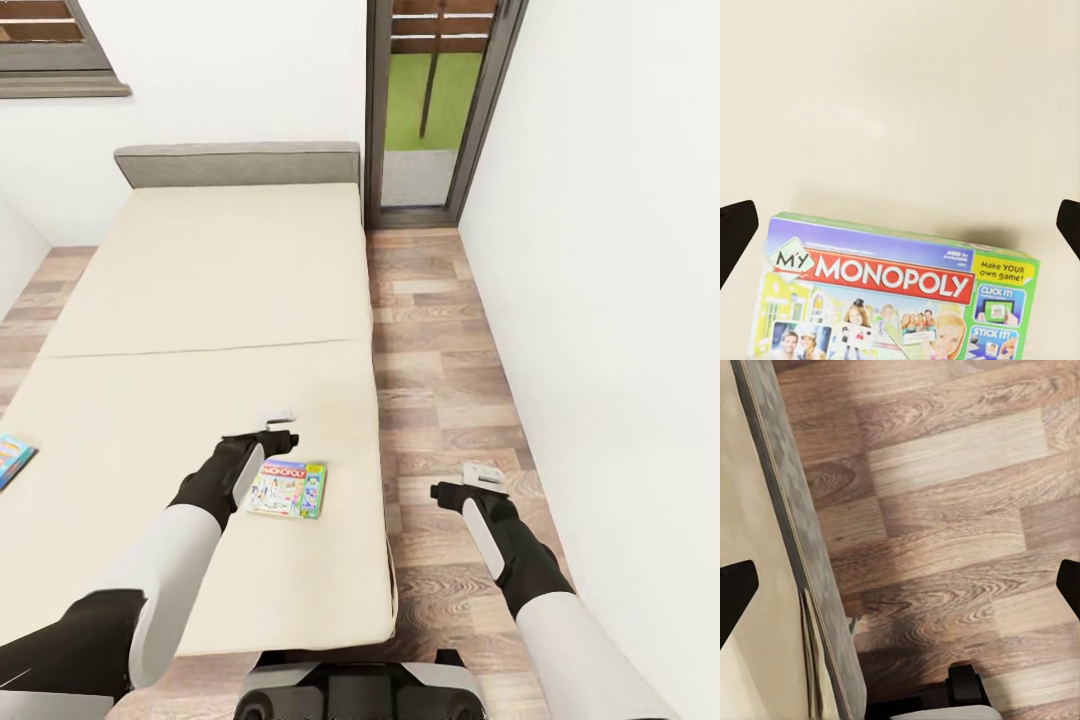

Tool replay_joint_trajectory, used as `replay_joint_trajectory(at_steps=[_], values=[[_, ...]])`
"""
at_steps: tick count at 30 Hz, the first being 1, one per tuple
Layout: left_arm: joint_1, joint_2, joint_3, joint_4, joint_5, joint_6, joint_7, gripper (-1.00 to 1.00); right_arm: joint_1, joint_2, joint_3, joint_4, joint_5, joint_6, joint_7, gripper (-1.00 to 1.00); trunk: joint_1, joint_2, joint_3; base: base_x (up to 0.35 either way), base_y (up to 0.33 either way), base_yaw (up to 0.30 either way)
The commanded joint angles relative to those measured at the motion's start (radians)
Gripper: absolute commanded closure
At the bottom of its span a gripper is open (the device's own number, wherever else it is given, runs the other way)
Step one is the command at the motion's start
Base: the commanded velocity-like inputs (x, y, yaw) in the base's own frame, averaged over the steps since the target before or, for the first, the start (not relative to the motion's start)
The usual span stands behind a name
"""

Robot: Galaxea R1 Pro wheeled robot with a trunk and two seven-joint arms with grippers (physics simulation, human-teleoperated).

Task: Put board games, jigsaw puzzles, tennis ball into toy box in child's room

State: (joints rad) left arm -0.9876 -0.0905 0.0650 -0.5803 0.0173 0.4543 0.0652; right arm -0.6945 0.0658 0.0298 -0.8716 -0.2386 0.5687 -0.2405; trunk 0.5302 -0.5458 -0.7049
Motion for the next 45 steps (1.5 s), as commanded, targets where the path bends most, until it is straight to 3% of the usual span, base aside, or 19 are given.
replay_joint_trajectory(at_steps=[1,25,45], values=[[0.0,-0.001,0.004,0.003,0.002,0.001,0.002,-1.0,0.0,-0.001,0.003,-0.002,-0.01,0.003,-0.007,-1.0,0.0,-0.001,-0.003,0.0,0.0,0.0],[-0.005,-0.003,0.003,0.009,-0.001,-0.063,0.001,-1.0,0.0,-0.003,0.004,0.001,-0.011,-0.003,0.003,-1.0,0.0,-0.001,-0.042,0.0,0.0,0.0],[-0.038,0.001,0.002,-0.013,-0.005,-0.073,0.001,-1.0,0.0,-0.003,0.004,0.002,-0.011,-0.004,0.003,-1.0,0.0,-0.001,-0.074,0.0,0.0,0.0]])
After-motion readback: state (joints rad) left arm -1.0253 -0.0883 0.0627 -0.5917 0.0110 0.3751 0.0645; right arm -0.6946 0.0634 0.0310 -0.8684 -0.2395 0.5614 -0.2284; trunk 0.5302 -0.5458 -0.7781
